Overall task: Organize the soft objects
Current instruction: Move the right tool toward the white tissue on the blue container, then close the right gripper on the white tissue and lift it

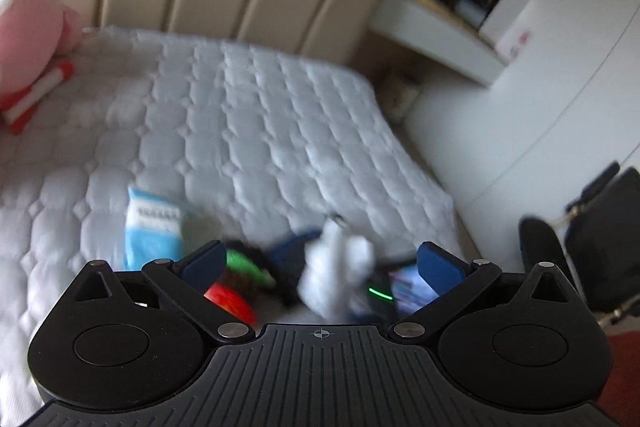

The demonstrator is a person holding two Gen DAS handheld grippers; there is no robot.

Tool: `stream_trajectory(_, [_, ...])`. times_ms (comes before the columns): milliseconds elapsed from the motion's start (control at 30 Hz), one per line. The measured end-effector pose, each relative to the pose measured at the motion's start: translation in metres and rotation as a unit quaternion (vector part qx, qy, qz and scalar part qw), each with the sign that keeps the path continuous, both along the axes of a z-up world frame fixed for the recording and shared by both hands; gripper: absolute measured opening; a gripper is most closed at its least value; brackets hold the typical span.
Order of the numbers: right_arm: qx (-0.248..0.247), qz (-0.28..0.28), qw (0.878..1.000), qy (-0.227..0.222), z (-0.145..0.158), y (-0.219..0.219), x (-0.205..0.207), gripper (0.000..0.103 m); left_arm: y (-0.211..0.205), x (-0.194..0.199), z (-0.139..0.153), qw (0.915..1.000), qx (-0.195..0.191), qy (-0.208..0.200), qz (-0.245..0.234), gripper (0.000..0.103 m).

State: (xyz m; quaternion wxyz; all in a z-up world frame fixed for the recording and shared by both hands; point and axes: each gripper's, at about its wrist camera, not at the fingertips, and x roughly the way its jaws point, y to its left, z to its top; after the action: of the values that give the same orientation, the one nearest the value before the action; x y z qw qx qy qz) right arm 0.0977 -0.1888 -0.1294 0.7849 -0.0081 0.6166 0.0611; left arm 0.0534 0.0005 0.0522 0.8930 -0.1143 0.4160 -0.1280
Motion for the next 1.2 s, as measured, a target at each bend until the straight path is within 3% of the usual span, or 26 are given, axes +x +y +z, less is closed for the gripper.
stream_trajectory(167, [-0.001,-0.002,1.0,-0.011,0.002,0.001,-0.003,0.103,0.04,0.016,-0.084,0.9978,0.03,-0.04,0.045,0.103])
stream_trajectory(200, [-0.002,-0.002,1.0,-0.011,0.002,0.001,-0.002,0.103,0.044,0.02,-0.096,0.9984,0.032,-0.012,0.044,0.103])
stream_trajectory(333, [-0.009,0.014,1.0,0.0,0.014,0.003,0.001,0.102,0.05,0.032,-0.108,0.9973,0.037,0.03,0.055,0.103])
stream_trajectory(433, [0.016,0.013,1.0,-0.001,0.041,-0.008,0.002,0.091,0.046,0.032,-0.107,0.9971,0.052,0.033,0.046,0.103])
stream_trajectory(500, [0.044,0.009,0.998,-0.034,0.066,-0.02,0.0,0.09,0.042,0.029,-0.108,0.9969,0.064,0.035,0.031,0.103])
stream_trajectory(567, [0.052,0.008,0.993,-0.109,0.083,-0.027,-0.003,0.09,0.04,0.032,-0.114,0.9972,0.047,0.054,0.019,0.103])
stream_trajectory(667, [0.045,-0.021,0.984,-0.17,0.105,-0.047,0.04,0.089,0.04,0.035,-0.125,0.9968,0.01,0.079,0.007,0.103])
stream_trajectory(767, [0.067,-0.067,0.98,-0.177,0.079,-0.051,0.068,0.06,0.041,0.033,-0.132,0.9959,0.013,0.089,0.008,0.103])
stream_trajectory(800, [0.069,-0.075,0.979,-0.178,0.07,-0.051,0.066,0.046,0.044,0.031,-0.133,0.9961,0.013,0.087,0.01,0.103])
stream_trajectory(833, [0.071,-0.08,0.977,-0.182,0.061,-0.05,0.064,0.044,0.047,0.03,-0.133,0.9962,0.012,0.085,0.017,0.103])
stream_trajectory(900, [0.063,-0.065,0.97,-0.225,0.063,-0.05,0.048,0.048,0.055,0.03,-0.134,0.9958,0.001,0.083,0.037,0.103])
stream_trajectory(933, [0.045,-0.05,0.966,-0.251,0.085,-0.061,0.032,0.063,0.06,0.032,-0.134,0.9952,-0.009,0.085,0.048,0.103])
stream_trajectory(967, [0.02,-0.034,0.959,-0.282,0.088,-0.059,0.022,0.073,0.063,0.034,-0.135,0.9942,-0.016,0.088,0.059,0.103])
stream_trajectory(1000, [-0.003,-0.019,0.949,-0.315,0.093,-0.054,0.011,0.089,0.066,0.036,-0.137,0.9931,-0.018,0.093,0.07,0.103])
stream_trajectory(1033, [-0.017,-0.014,0.94,-0.341,0.097,-0.051,0.006,0.095,0.066,0.038,-0.137,0.9925,-0.006,0.093,0.079,0.103])
stream_trajectory(1100, [0.02,-0.034,0.942,-0.333,0.102,-0.055,0.003,0.095,0.06,0.039,-0.136,0.9919,0.045,0.076,0.091,0.103])
stream_trajectory(1167, [0.103,-0.086,0.952,-0.276,0.095,-0.074,0.009,0.095,0.053,0.035,-0.134,0.9889,0.095,0.053,0.101,0.103])
stream_trajectory(1200, [0.143,-0.119,0.951,-0.249,0.089,-0.086,0.009,0.095,0.05,0.033,-0.132,0.9868,0.114,0.041,0.108,0.103])
